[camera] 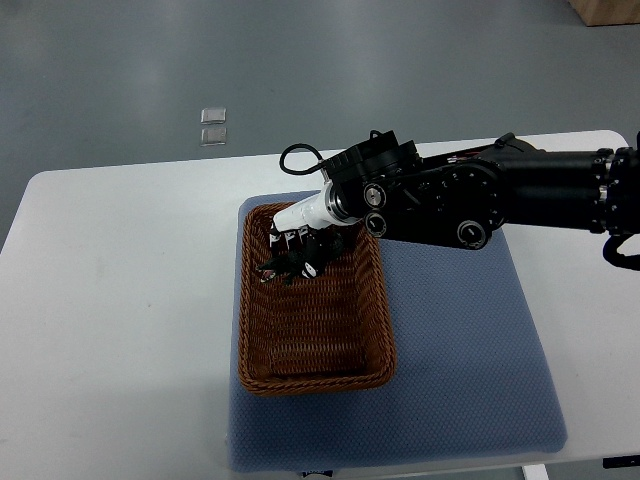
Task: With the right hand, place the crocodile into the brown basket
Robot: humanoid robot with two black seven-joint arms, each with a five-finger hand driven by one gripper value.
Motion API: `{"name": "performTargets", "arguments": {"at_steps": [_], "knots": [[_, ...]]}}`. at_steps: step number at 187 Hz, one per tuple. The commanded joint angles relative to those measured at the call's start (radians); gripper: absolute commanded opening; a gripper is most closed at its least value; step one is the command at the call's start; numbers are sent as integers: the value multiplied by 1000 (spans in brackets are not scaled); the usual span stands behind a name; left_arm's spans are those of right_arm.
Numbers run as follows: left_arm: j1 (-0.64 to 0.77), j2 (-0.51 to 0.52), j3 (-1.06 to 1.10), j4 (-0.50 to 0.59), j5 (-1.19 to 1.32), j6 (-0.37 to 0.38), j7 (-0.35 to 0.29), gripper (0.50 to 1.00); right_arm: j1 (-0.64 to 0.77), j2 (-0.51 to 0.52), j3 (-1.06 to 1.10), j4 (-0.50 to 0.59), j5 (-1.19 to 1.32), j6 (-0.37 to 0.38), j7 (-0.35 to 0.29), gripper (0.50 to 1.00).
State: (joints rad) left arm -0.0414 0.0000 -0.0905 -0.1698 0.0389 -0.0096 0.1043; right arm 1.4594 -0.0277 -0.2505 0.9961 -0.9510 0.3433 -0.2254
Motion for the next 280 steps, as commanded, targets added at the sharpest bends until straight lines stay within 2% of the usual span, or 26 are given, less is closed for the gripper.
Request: {"name": "performTargets", "arguments": {"at_steps": [1,19,47,68,97,143,166,191,210,247,254,261,280], "knots": [[0,0,0,1,1,0,0,1000,-8,0,-1,-5,0,0,0,686],[0,0,0,1,-1,0,0,1000,-22,0,0,-8,0,0,0,754],[0,0,0,1,-1,0,0,1000,-36,0,2,-17,0,0,0,791],[0,0,0,1,-1,0,0,1000,-36,-6,11,-17,1,0,0,846],[0,0,2,1,-1,2,0,1000,-21,-35,53,-17,12,0,0,852],[2,0,0,1,-1,2,0,1000,-44,-198,260,-19,21,-1,15,860],[2,0,2,1,1,0,0,1000,-146,-290,438,-19,47,-13,60,860],[2,0,3,0,-1,2,0,1000,-326,-342,691,-24,84,-101,87,860],[2,0,3,-2,1,0,0,1000,-490,-322,953,-25,133,-170,133,860],[0,0,5,-2,1,0,0,1000,-699,-230,1255,-37,330,-184,230,860],[2,0,5,-2,1,0,0,1000,-726,-213,1291,-54,371,-188,248,872],[2,0,5,-2,1,0,0,1000,-757,-190,1329,-74,428,-201,271,909],[2,0,3,-2,1,0,0,1000,-795,-150,1386,-122,540,-204,310,928]]}}
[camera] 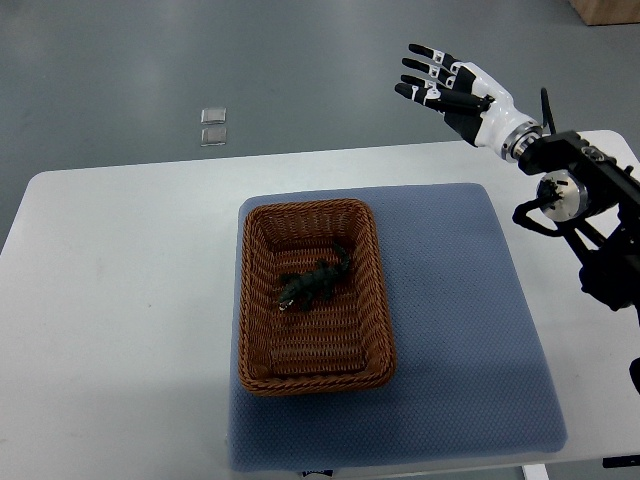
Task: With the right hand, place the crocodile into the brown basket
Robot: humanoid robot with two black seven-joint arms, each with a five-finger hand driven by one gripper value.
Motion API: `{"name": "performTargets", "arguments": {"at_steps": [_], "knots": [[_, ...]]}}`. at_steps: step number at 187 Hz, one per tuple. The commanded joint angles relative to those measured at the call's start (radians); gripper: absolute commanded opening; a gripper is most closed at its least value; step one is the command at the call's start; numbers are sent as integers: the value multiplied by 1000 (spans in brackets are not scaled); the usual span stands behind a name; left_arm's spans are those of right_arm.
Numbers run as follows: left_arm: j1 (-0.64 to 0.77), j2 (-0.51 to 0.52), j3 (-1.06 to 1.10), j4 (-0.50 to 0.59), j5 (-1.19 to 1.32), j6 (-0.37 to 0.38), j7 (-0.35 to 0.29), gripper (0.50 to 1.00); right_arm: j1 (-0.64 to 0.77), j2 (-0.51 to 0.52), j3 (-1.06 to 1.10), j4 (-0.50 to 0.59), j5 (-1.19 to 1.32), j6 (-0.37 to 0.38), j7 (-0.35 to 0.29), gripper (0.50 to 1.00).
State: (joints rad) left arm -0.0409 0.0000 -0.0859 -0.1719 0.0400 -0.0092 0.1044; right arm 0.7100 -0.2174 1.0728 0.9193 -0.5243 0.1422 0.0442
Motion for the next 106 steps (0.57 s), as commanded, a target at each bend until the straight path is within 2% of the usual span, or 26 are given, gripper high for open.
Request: {"name": "performTargets", "arguments": {"at_steps": [1,39,66,106], "knots": [[1,0,-2,-1,0,0,0,1000,-50,41,65,-49,125,-3,45,928],[-1,0,-2,-1,0,0,0,1000,-98,59,79,-79,343,11,92,928],[-1,0,-2,-3,0,0,0,1000,-121,67,79,-76,421,31,100,930],[-1,0,-2,-1,0,0,0,1000,-146,72,79,-76,437,139,102,928]]}}
